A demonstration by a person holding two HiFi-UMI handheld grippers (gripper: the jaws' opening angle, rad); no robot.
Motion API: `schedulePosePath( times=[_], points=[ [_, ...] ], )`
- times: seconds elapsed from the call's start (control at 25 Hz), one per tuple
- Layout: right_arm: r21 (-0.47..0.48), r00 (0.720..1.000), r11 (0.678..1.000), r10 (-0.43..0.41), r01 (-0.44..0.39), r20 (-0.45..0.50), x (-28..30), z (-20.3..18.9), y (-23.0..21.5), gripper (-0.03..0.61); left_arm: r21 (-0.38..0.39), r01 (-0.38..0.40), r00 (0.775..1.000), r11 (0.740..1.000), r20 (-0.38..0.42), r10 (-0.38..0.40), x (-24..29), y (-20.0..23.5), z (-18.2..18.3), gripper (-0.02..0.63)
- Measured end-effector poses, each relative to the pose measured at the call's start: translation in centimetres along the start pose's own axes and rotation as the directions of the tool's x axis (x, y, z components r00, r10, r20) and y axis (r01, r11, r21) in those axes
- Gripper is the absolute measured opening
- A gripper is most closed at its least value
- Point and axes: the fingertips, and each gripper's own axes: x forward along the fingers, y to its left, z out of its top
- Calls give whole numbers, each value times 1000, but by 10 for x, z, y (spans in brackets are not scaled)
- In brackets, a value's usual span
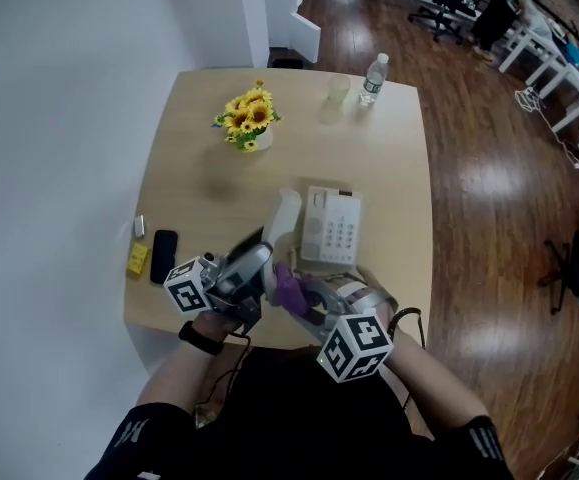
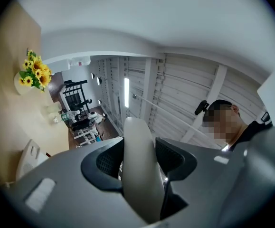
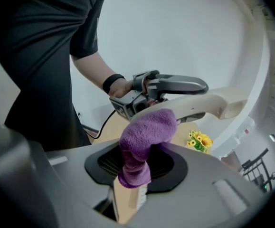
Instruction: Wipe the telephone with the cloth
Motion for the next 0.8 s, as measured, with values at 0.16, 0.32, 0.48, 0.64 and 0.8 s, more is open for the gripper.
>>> schedulePosePath(
  times=[0.16,0.32,0.48,0.64,0.8],
  points=[
    [39,996,995,87,-88,19,1,-15,21,127,6,-34,999,999,-17,34,2,12,-8,206],
    [145,993,983,104,-110,47,5,-41,20,127,32,-103,994,994,-28,104,-5,23,-10,206],
    [291,1000,956,-15,12,7,27,-93,-31,129,112,-260,956,959,-109,272,-25,45,-25,206],
    [421,988,893,-135,156,-78,58,-149,-105,130,157,-352,914,923,-154,375,-49,51,-40,206],
    [392,963,889,-159,236,-219,94,-196,-166,130,167,-393,896,904,-152,418,-62,49,-44,206]
  ],
)
